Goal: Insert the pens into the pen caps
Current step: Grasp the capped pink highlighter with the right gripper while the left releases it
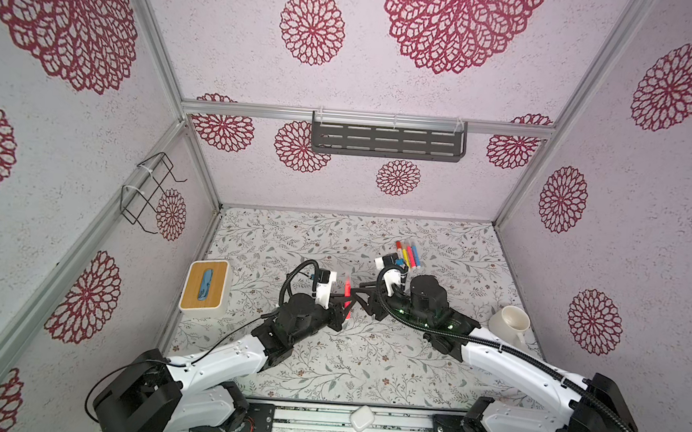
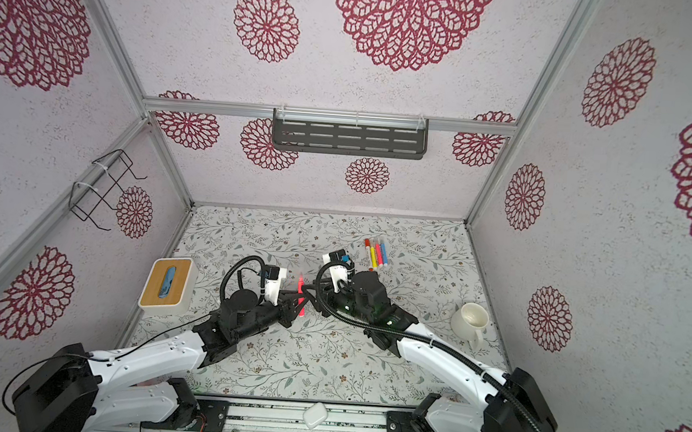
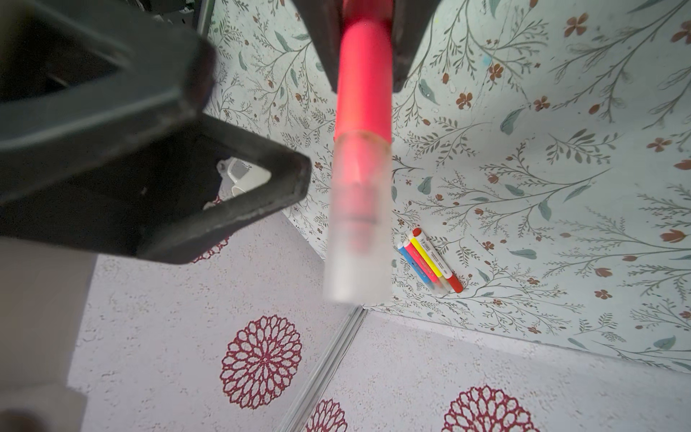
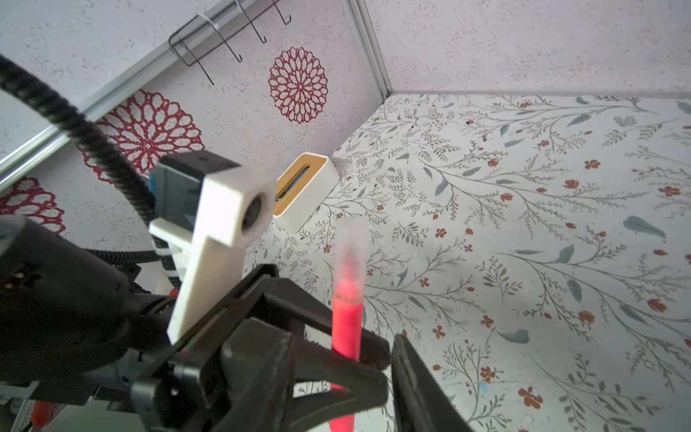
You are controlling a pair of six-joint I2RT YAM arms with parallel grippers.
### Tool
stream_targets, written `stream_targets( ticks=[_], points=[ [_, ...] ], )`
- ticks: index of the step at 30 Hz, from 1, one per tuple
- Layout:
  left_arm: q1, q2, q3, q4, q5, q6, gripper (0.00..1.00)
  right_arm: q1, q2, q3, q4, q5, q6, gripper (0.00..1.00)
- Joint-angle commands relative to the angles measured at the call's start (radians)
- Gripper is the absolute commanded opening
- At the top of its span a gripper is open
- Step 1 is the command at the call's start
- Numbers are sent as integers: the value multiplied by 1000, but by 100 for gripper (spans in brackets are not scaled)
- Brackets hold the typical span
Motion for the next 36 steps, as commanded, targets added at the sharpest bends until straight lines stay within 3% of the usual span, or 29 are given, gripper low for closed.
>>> stream_targets(
  ticks=[1, 9, 12, 18, 21, 23, 25, 36],
  points=[
    [-12, 10, 6, 49, -17, 16, 0, 0, 10, 45, 39, -15, -24, 44],
    [-31, 17, 10, 68, -21, 18, 0, 0, 75, 45, 73, -45, 11, 41],
    [-35, 20, 12, 75, -17, 20, 0, 0, 89, 42, 84, -61, 16, 36],
    [-35, 30, 15, 73, -16, 21, 0, -2, 81, 48, 50, -46, -2, 8],
    [-35, 26, 12, 56, -53, 14, 16, -1, 64, 46, 20, 5, -10, 4],
    [-35, 19, 12, 31, -87, 10, 43, -4, 50, 47, -9, 50, -20, 4],
    [-36, 9, 16, 1, -110, 14, 54, -11, 39, 47, -38, 87, -28, 4],
    [-35, -96, -15, -121, -233, 38, 57, -118, 91, 118, -337, 287, -89, 4]
  ],
)
